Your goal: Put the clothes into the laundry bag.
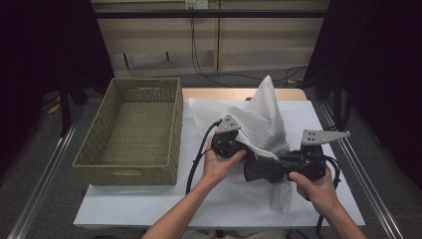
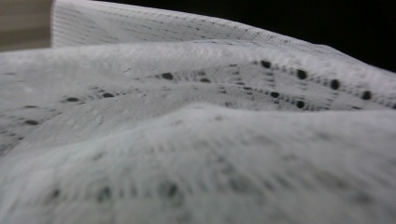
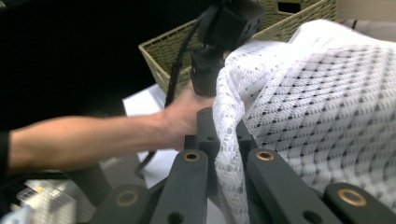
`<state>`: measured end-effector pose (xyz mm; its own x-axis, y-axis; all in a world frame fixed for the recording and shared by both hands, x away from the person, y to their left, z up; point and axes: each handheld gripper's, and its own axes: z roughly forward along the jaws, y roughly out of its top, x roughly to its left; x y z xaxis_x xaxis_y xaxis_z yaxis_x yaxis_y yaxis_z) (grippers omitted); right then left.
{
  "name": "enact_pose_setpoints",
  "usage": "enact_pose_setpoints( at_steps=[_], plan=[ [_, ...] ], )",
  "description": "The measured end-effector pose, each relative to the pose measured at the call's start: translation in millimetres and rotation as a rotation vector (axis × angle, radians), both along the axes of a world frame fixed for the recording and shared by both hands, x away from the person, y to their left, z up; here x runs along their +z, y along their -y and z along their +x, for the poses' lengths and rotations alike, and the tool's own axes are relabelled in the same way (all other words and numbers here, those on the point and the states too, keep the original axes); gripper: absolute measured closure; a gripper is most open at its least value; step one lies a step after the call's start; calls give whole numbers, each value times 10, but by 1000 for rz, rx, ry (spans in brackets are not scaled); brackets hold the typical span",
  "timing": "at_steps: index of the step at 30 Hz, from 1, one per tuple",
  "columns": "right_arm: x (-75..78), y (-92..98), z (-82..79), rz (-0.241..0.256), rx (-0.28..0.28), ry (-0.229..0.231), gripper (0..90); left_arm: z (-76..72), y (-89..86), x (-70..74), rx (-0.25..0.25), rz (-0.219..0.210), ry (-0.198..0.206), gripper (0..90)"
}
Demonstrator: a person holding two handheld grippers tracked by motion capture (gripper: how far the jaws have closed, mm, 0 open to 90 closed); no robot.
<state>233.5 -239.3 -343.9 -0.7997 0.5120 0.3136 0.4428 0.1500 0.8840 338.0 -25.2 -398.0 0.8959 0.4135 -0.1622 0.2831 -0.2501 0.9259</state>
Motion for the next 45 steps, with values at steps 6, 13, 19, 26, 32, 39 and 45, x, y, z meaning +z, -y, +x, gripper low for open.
enact_pose_setpoints(
  at_steps=[6,13,19,26,32,39,45],
  plan=[
    [-200,39,83,-58,-30,-50,887,73,16,-202,12,29,-23,840],
    [-638,16,227,-161,-42,-143,886,103,6,-525,20,114,-19,808],
    [-674,39,242,-186,-56,-140,886,63,-70,-509,-32,144,-36,673],
    [-664,103,259,-183,-85,-137,886,-94,-318,-411,-74,150,-49,458],
    [-645,114,260,-182,-88,-132,886,-158,-517,-321,-83,170,-28,324],
    [-576,142,256,-168,-104,-115,885,-61,-675,-395,-53,185,-45,207],
    [-570,148,256,-167,-101,-114,886,-22,-709,-487,-15,242,-38,177]
  ],
)
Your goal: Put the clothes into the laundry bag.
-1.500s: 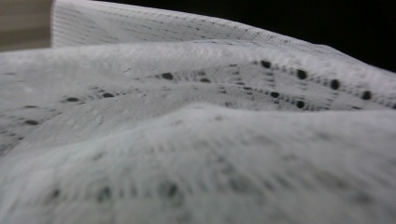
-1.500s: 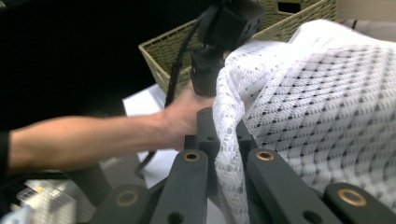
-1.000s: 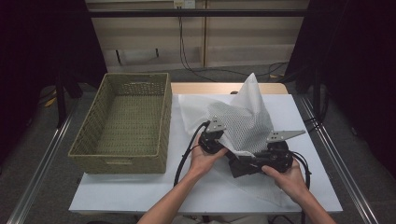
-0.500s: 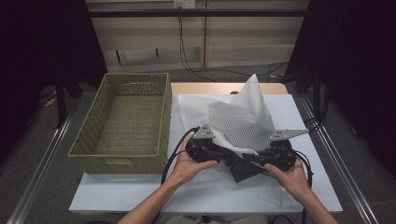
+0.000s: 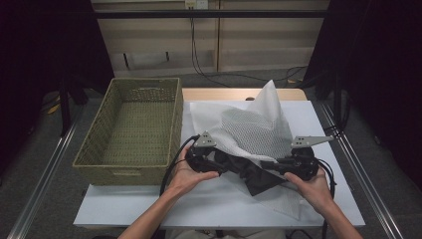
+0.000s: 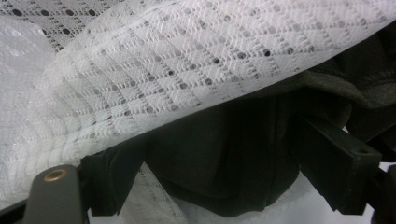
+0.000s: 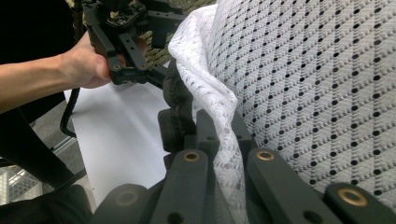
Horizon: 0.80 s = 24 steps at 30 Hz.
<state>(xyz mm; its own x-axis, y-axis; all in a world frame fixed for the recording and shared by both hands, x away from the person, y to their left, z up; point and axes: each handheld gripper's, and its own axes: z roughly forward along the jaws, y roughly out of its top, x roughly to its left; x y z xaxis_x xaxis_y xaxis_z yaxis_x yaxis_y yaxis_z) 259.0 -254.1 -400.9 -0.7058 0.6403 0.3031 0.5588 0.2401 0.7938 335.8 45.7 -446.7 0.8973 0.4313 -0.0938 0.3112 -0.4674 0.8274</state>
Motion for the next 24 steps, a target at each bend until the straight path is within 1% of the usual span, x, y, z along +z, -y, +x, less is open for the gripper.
enact_pose_setpoints(
  at_steps=[1,3,4,5,6,7,8,9,10,11,12,13,14,15,16,17,19,20,21,22,23,24],
  plan=[
    [0,-2,0,0,1,-1,886,-3,7,-8,3,1,10,172],
    [0,-8,-1,-3,3,1,886,7,17,-20,-2,3,9,163],
    [0,-12,0,-2,5,2,886,25,48,-52,2,9,1,150],
    [3,-22,-2,-3,7,2,885,42,77,-79,-6,18,-9,137],
    [13,-34,-6,-3,9,4,886,54,115,-111,-15,18,-29,141],
    [21,-37,-8,-3,9,5,885,57,151,-139,-24,11,-43,153],
    [35,-40,-11,1,8,9,886,35,228,-179,-39,7,-60,197],
    [35,-40,-11,1,8,9,886,35,228,-179,-39,7,-60,225],
    [65,-36,-14,9,9,15,886,23,291,-183,-68,-34,-84,223],
    [65,-36,-14,9,9,15,886,23,291,-183,-68,-34,-84,221],
    [90,-29,-16,15,8,21,886,15,321,-171,-89,-76,-107,180],
    [95,-24,-16,18,8,24,886,-9,364,-130,-106,-105,-114,145],
    [97,-19,-16,19,6,26,886,-9,364,-130,-106,-105,-114,128],
    [103,-12,-20,22,3,26,886,-51,407,-102,-127,-111,-111,103],
    [109,-3,-22,27,3,26,886,-51,407,-102,-127,-111,-111,83],
    [117,8,-26,29,3,27,886,-91,445,-79,-154,-96,-120,61],
    [141,29,-30,35,0,32,886,-106,457,-65,-162,-95,-119,48],
    [154,41,-31,40,-1,38,886,-138,487,-22,-185,-104,-122,28],
    [162,48,-33,40,-2,38,886,-158,507,3,-193,-117,-128,22],
    [170,51,-35,43,-5,37,886,-190,530,35,-200,-118,-111,21],
    [172,56,-34,43,-6,38,886,-222,576,60,-196,-103,-92,7],
    [168,56,-31,43,-4,37,886,-240,621,65,-182,-78,-65,0]
  ],
)
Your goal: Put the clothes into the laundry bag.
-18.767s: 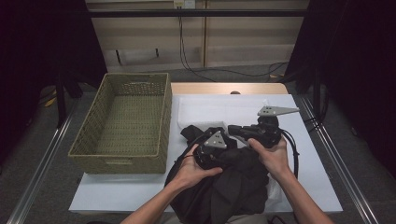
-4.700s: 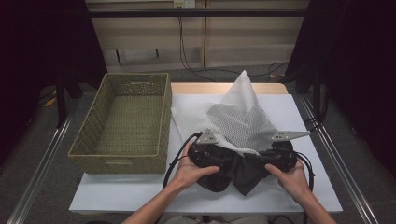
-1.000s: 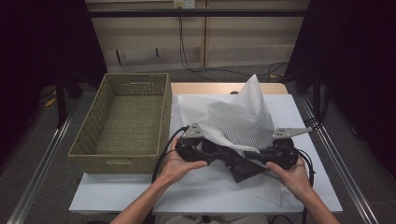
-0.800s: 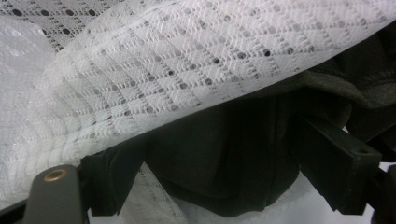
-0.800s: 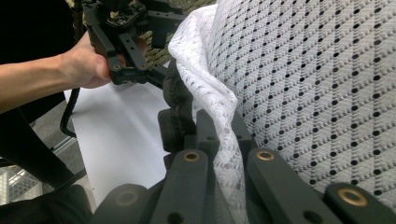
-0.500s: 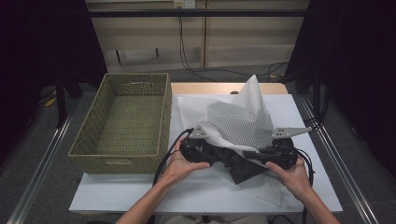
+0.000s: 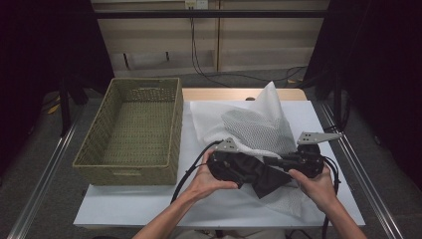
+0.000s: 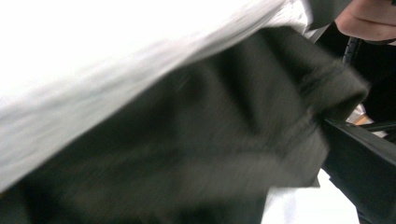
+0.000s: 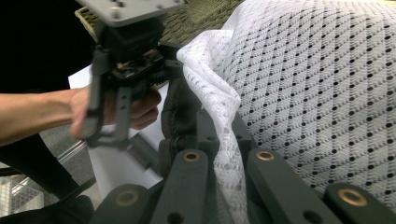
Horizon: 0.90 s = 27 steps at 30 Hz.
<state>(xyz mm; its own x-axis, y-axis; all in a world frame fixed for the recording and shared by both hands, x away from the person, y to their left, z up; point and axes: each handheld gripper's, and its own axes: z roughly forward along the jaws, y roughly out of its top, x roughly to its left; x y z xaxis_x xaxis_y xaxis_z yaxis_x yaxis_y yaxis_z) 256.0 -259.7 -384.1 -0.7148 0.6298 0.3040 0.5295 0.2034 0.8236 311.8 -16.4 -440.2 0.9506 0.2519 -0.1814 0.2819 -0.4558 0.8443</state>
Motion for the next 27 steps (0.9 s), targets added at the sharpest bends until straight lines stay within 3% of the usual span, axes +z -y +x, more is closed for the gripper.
enact_pose_setpoints(
  at_steps=[3,5,8,9,11,12,13,14,15,18,19,21,22,23,25,27],
  plan=[
    [-8,-12,3,-1,3,1,886,3,93,-51,22,18,1,0],
    [-3,-37,-12,-6,11,-1,886,39,190,-186,59,51,4,37],
    [0,-45,-23,-10,18,0,886,51,240,-263,72,52,8,79],
    [-5,-47,-27,-12,21,-2,886,50,255,-271,87,63,20,172],
    [-8,-47,-26,-12,23,-4,886,67,273,-289,112,59,40,222],
    [-9,-54,-29,-15,25,-7,886,93,275,-295,130,55,43,405],
    [-9,-54,-29,-15,25,-7,886,125,264,-297,140,55,43,405],
    [-9,-55,-31,-18,31,-7,886,148,254,-301,159,42,48,474],
    [-9,-60,-35,-21,31,-4,886,168,239,-291,183,53,52,611],
    [-11,-82,-37,-24,40,-5,886,218,233,-290,212,18,41,739],
    [-11,-82,-37,-24,40,-5,886,223,239,-281,223,11,29,739],
    [-18,-109,-40,-25,47,-8,886,246,251,-241,260,-40,18,753],
    [-18,-144,-50,-25,56,-7,886,274,282,-179,299,-86,1,759],
    [-18,-144,-50,-25,56,-7,886,274,282,-179,299,-86,1,761],
    [6,-181,-69,-22,68,0,886,306,316,-58,355,-117,38,763],
    [83,-217,-120,11,94,16,887,366,310,59,413,-179,34,766]
  ],
)
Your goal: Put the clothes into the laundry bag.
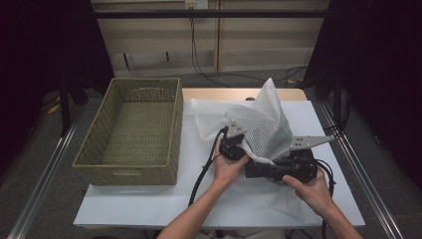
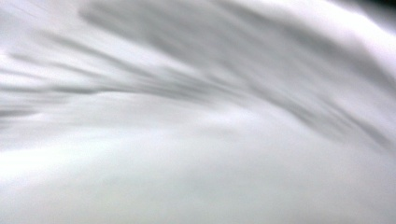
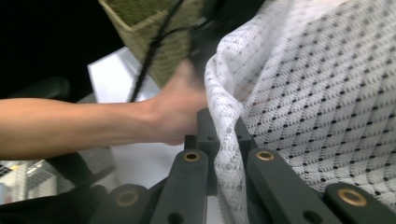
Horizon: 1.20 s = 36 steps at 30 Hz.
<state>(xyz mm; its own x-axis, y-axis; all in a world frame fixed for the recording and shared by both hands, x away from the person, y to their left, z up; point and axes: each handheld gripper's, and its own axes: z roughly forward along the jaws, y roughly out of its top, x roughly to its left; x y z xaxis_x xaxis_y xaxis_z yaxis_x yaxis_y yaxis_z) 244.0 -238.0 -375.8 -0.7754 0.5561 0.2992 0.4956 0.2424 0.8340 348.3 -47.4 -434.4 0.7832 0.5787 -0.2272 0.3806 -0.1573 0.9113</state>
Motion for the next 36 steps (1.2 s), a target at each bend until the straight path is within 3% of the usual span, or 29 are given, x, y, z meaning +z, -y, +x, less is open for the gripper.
enact_pose_setpoints(
  at_steps=[2,3,5,6,7,8,9,10,11,13,14,17,18,20,21,24,26,27,28,30,36],
  plan=[
    [37,-10,-25,23,13,5,887,47,-26,123,4,-28,14,766],
    [132,-30,-74,46,30,25,887,46,-47,197,13,-14,43,766],
    [164,-32,-86,60,35,30,887,46,-50,220,11,-28,34,765],
    [215,-46,-102,66,47,40,887,24,-46,231,0,-14,43,764],
    [201,-52,-97,48,51,41,887,24,-46,231,0,-14,43,762],
    [173,-57,-89,44,47,34,887,46,-18,173,-8,24,40,761],
    [173,-57,-89,44,47,34,887,46,-18,173,-8,24,40,758],
    [43,-71,-48,-5,36,7,887,82,-3,122,-26,63,47,756],
    [43,-71,-48,-5,36,7,887,91,15,81,-22,97,50,756],
    [-68,-63,2,-19,33,-24,887,130,45,-57,-75,122,25,752],
    [-136,-52,36,-48,32,-41,887,108,87,-123,-79,145,32,750],
    [-184,-38,56,-67,37,-54,886,100,150,-188,-101,152,27,750],
    [-251,-26,73,-95,37,-70,886,101,212,-241,-126,193,39,750],
    [-301,-11,84,-96,34,-83,886,114,233,-280,-133,206,31,751],
    [-380,9,87,-115,28,-103,886,151,235,-340,-155,192,-4,745],
    [-406,37,93,-111,25,-112,886,144,230,-336,-157,195,-3,726],
    [-407,62,103,-111,13,-109,886,126,208,-290,-176,224,3,672],
    [-419,89,117,-115,3,-111,886,106,131,-239,-224,237,8,592],
    [-419,89,117,-115,3,-111,886,106,131,-239,-224,237,8,575],
    [-434,132,126,-107,-9,-120,886,64,-27,-169,-244,233,-18,501],
    [-418,182,139,-108,-38,-111,886,-88,-255,-110,-296,256,6,325]
  ],
)
